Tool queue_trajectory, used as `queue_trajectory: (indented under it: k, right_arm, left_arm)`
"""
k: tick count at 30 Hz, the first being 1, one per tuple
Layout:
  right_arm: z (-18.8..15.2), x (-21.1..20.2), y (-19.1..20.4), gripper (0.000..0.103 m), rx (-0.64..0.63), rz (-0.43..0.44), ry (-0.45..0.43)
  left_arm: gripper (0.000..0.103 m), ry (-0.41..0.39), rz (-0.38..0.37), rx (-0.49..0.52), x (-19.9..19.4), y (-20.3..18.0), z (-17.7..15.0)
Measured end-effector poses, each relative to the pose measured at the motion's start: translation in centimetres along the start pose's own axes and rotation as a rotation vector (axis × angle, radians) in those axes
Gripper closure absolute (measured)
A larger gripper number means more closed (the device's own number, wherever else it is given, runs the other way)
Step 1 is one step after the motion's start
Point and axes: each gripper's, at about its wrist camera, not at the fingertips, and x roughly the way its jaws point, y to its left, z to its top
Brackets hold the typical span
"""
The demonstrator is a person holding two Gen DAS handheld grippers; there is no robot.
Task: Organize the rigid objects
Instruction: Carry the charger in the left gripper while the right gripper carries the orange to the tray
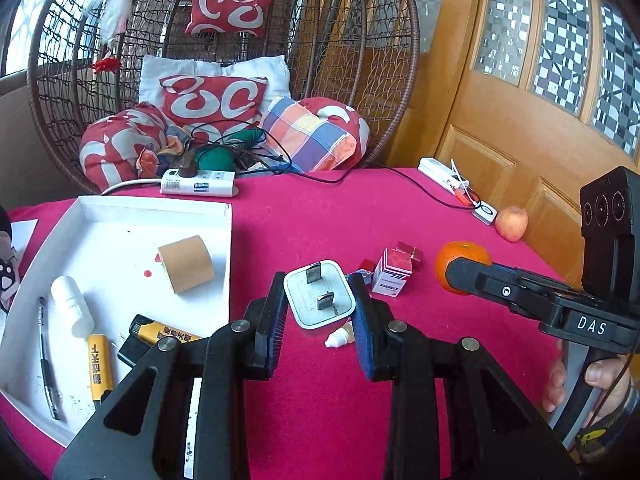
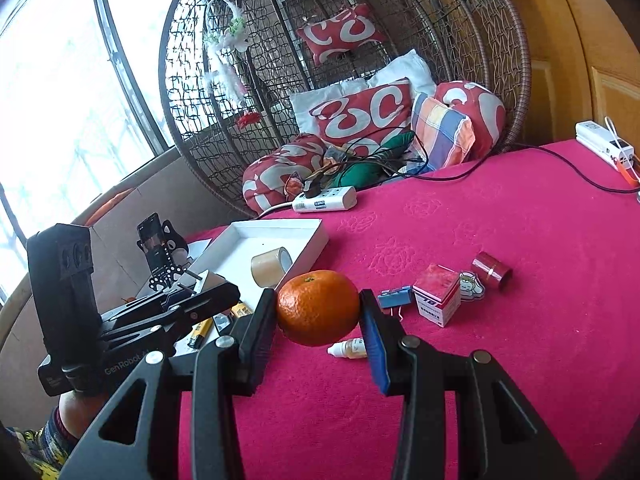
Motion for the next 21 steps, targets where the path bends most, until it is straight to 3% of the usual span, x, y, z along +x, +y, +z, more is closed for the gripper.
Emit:
queue_trajectory:
  k: [21]
  right_arm:
    - [1.0,2.8,4.2,0.062,-0.102,0.057,0.056]
  left_arm:
    - [0.074,-0.040,0.069,-0.099,-1.7,5.3,0.3]
